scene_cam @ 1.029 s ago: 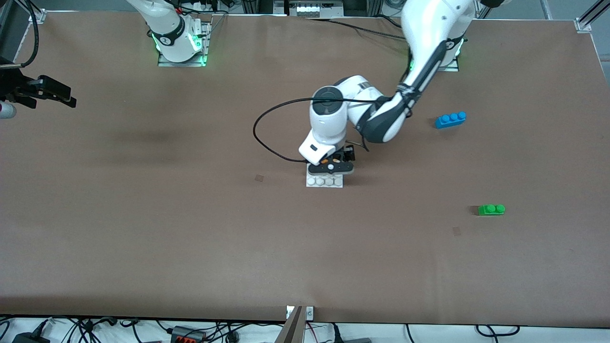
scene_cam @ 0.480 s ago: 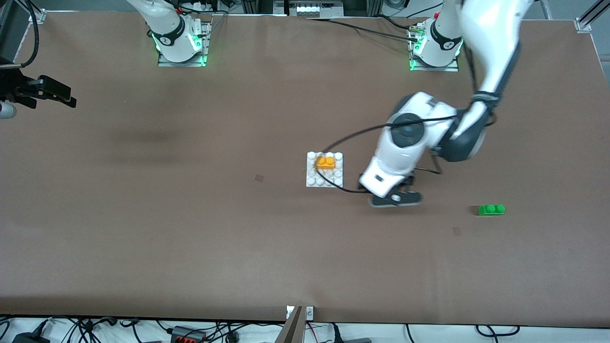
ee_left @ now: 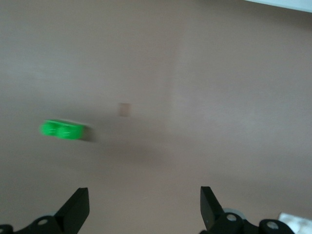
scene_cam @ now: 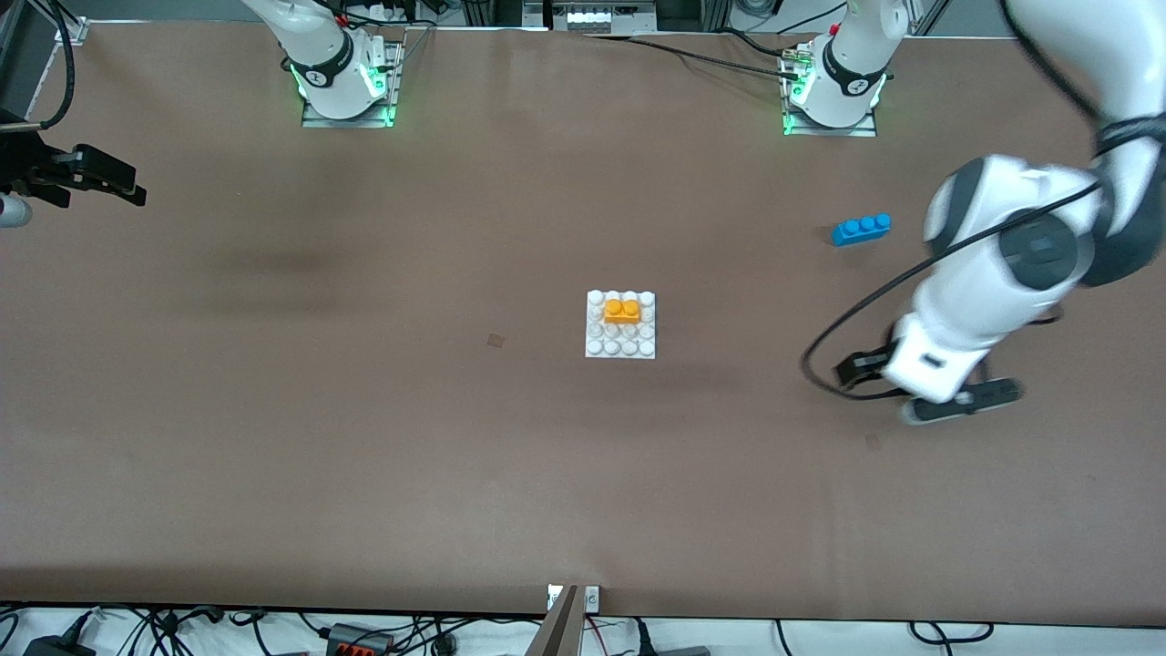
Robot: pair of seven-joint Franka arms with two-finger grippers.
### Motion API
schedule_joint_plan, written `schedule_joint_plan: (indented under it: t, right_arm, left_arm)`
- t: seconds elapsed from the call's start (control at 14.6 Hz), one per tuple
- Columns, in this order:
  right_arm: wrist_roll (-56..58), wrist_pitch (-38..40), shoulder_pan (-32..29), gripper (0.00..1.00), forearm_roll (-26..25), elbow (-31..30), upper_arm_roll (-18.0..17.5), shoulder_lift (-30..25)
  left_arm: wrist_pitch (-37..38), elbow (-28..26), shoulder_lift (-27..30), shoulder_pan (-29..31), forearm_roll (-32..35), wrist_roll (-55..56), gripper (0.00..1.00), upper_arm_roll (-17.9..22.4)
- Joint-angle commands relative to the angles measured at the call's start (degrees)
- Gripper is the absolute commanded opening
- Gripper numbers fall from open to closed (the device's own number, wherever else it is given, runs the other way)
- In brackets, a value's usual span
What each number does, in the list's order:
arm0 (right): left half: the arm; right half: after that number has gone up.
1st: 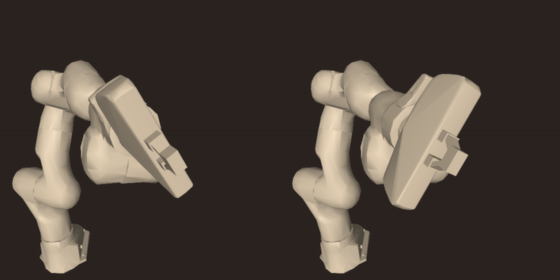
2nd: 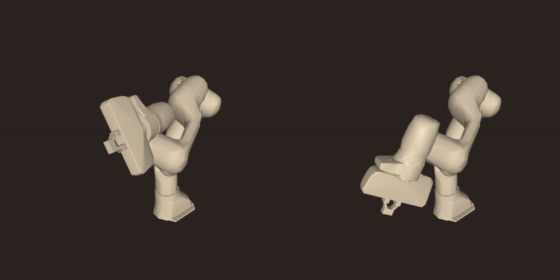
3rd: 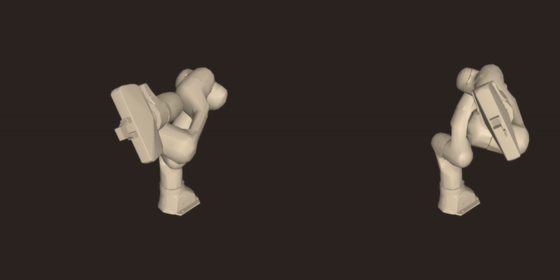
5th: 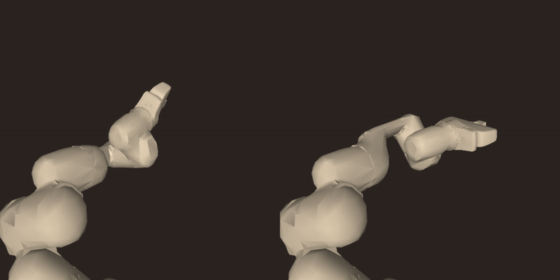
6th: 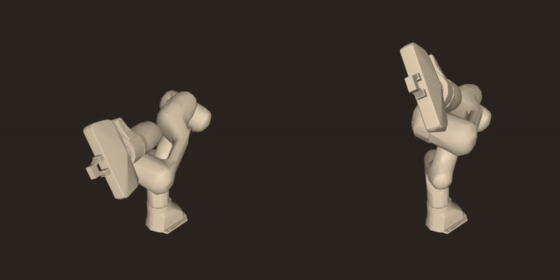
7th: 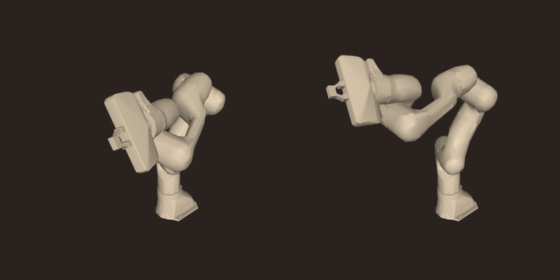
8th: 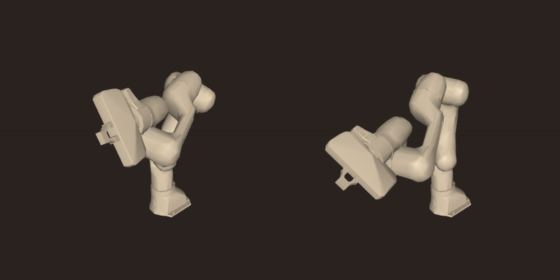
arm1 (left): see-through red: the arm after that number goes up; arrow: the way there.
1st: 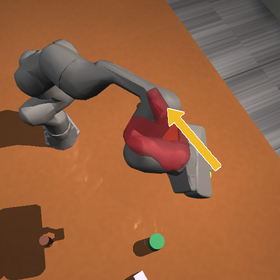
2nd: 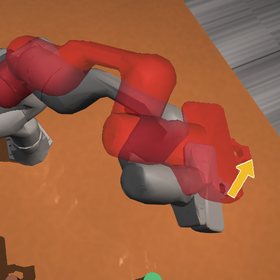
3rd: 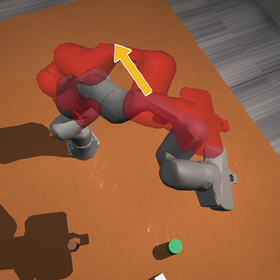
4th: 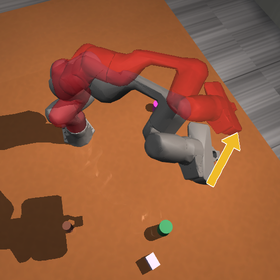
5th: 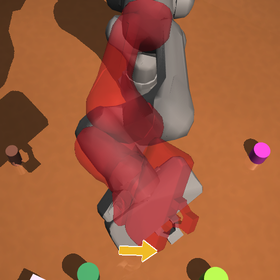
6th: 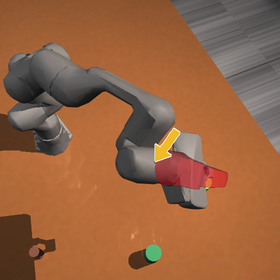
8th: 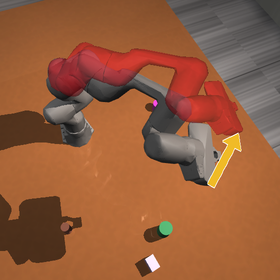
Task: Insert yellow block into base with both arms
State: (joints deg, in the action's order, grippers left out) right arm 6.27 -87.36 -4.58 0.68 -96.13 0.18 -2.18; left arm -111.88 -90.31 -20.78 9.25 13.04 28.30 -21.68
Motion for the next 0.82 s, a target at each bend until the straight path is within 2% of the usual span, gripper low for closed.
schedule_joint_plan:
  t: [0.0,0.14,0.34,0.75]
  right_arm:
    - [-0.8,0.3,-0.3,1.0,1.0,-0.2,-0.2,-0.3]
    - [-0.8,0.3,-0.3,1.0,1.0,-0.2,-0.2,-0.3]
    - [-0.8,0.3,-0.3,1.0,1.0,-0.2,-0.2,-0.3]
    - [-0.8,0.0,-0.3,1.0,1.0,-0.2,-0.2,-0.3]
  left_arm:
    - [4.7,-1.6,6.4,3.8,-3.1,-5.7,1.0,-0.8]
    - [10.2,-0.8,10.4,6.4,-7.8,-8.0,1.0,-0.8]
    - [21.2,1.1,14.3,6.8,-8.1,-14.9,1.0,-0.5]
    - [19.9,2.6,13.5,6.9,-11.3,-16.7,1.0,-1.1]
